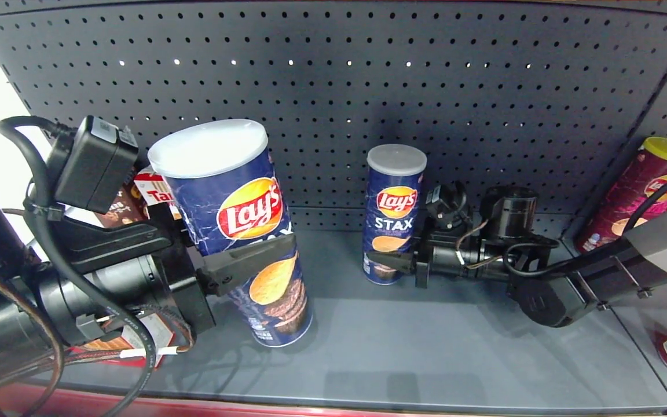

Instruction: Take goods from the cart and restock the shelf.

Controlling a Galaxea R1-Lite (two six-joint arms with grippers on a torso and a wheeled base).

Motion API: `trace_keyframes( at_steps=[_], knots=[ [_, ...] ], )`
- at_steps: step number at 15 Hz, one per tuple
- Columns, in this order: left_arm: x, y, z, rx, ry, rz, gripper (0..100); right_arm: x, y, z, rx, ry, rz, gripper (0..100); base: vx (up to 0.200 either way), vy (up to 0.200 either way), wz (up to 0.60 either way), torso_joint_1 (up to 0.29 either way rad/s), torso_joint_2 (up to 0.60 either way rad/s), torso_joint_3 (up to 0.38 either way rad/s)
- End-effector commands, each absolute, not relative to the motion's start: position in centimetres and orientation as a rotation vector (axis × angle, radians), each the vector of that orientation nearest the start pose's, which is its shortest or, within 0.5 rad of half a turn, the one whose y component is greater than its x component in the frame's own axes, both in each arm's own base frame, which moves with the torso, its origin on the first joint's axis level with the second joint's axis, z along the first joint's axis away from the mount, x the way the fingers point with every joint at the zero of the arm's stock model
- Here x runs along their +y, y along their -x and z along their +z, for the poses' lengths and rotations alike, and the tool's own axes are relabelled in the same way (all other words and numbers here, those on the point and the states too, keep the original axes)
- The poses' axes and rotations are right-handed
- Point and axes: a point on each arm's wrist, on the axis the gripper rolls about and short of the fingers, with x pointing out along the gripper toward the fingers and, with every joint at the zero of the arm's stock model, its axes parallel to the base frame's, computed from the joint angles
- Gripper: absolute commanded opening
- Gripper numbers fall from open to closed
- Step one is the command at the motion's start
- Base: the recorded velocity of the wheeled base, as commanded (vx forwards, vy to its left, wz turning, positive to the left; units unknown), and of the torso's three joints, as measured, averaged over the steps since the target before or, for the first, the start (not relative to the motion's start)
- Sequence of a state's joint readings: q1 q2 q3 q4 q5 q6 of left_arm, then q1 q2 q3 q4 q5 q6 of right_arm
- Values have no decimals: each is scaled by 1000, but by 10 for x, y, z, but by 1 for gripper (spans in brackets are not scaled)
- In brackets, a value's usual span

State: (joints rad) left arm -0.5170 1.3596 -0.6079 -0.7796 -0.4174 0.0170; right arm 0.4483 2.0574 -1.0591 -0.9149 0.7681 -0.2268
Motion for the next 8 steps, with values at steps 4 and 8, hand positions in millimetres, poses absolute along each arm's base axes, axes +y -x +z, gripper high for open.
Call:
trace_keyframes(
  at_steps=[4, 8],
  knots=[
    [-116, -182, 236, -54, -13, -944, 0, 182, -313, 177, -95, 189, 1245, 0, 0, 0, 0, 0, 0, 0],
    [-116, -182, 238, -61, -14, -946, 0, 180, -266, 187, -88, 190, 1259, 0, 0, 0, 0, 0, 0, 0]
  ],
)
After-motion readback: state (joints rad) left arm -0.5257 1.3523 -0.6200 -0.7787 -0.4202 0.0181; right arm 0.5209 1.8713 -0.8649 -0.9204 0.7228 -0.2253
